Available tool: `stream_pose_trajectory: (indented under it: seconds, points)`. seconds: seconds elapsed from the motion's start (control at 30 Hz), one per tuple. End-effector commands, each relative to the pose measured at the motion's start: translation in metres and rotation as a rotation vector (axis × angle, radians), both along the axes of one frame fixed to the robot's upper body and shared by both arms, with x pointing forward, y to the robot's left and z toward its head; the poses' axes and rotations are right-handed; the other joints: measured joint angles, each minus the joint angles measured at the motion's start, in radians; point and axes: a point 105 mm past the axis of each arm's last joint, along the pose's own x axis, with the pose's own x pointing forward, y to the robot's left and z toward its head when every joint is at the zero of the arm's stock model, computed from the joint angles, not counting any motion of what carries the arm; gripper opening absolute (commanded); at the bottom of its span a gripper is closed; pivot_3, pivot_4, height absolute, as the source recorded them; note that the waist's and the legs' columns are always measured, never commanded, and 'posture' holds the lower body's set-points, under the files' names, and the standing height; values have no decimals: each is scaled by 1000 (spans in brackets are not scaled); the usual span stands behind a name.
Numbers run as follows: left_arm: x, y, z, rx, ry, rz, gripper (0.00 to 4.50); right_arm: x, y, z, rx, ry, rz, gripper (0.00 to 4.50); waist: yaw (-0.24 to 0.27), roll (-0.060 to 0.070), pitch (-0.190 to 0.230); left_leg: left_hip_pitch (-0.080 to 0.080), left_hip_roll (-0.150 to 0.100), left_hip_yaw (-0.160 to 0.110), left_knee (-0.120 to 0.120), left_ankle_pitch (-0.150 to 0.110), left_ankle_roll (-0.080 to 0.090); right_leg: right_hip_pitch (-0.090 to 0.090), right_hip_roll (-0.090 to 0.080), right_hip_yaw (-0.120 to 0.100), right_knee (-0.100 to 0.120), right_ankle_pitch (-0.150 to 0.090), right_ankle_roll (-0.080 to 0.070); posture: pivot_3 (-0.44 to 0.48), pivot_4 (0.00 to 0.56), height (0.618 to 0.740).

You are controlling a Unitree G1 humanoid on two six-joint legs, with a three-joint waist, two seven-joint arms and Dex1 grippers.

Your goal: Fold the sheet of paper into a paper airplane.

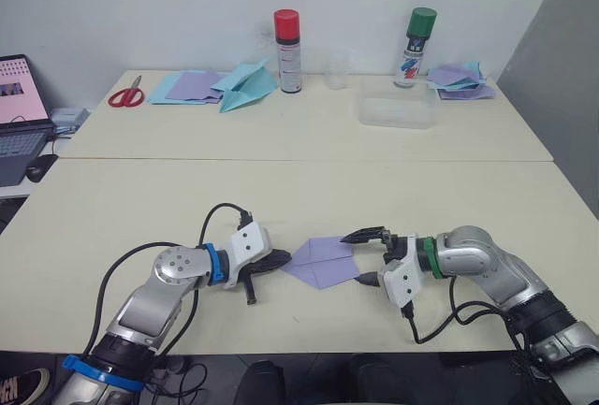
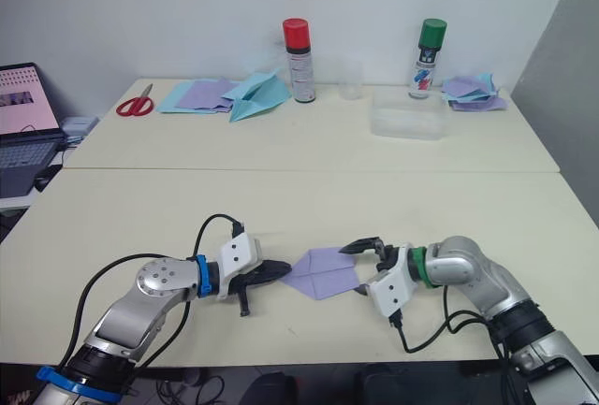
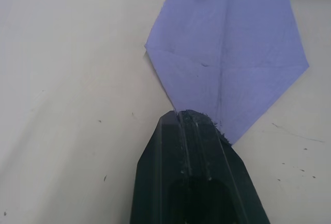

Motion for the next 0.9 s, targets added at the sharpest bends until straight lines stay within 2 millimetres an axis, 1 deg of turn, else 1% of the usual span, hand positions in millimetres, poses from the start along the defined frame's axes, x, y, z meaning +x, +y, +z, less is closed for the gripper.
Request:
stream_pose_trajectory:
  seconds: [0.03, 0.2, 0.43, 0.63, 0.8, 0.9]
  points:
    - [-6, 6, -22, 50, 82, 34, 0, -4, 3, -15, -21, 46, -2, 4225, 0, 0, 0, 0, 0, 0, 0, 0, 0, 0, 0, 0, 0, 0, 0, 0, 150, 740]
    - [-6, 7, -22, 50, 84, 36, 0, 0, 8, -13, 30, 22, -10, 4225, 0, 0, 0, 0, 0, 0, 0, 0, 0, 0, 0, 0, 0, 0, 0, 0, 150, 740]
    - [-5, 5, -22, 45, 82, 34, 0, 9, 21, -17, 85, -23, -27, 4225, -2, 0, 0, 1, 0, 0, 0, 0, 0, 0, 0, 0, 1, 0, 0, 0, 150, 740]
    - [-6, 6, -22, 45, 83, 33, 0, 15, 23, -23, 84, -45, -36, 4225, -2, 0, 0, 1, 0, 1, 0, 0, 0, 0, 0, 1, 1, 0, 0, 0, 150, 740]
    - [-6, 7, -21, 47, 84, 36, 0, 13, 15, -26, 71, -14, -55, 4225, -2, 0, 0, 1, 0, 1, 0, 0, 0, 0, 0, 1, 1, 0, 0, 0, 150, 740]
    - [-6, 8, -22, 48, 84, 39, 0, 15, -2, -24, 79, 47, -123, 4225, -2, 0, 0, 1, 0, 1, 0, 0, 0, 0, 0, 1, 1, 0, 0, 0, 150, 740]
